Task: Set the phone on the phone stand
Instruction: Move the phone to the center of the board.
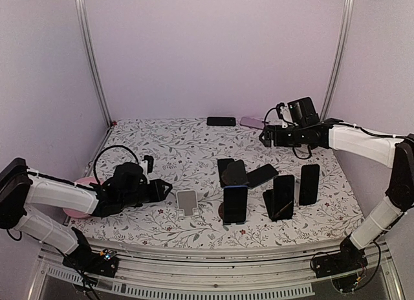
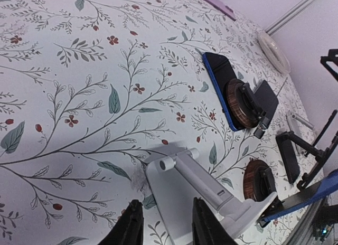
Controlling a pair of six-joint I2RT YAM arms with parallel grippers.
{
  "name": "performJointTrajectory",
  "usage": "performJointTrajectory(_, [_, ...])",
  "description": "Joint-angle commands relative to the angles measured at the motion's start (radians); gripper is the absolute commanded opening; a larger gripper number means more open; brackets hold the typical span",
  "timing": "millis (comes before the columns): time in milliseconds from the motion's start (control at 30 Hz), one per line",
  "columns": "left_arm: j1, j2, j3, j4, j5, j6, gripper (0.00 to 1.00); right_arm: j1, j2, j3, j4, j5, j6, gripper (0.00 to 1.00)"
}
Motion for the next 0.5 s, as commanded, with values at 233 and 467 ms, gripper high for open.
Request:
performJointTrajectory(233, [0.013, -0.034, -0.002, -0.019, -0.013, 0.044, 0.33, -0.064, 0.072, -0.045, -0.041, -0.216, 0.072, 0.99])
performJointTrajectory(467, [0.023, -0.033, -0.004, -0.021, -0.006, 0.051, 0.33, -0.126, 0.127, -0.001, -0.085, -0.283, 0.144, 0.99])
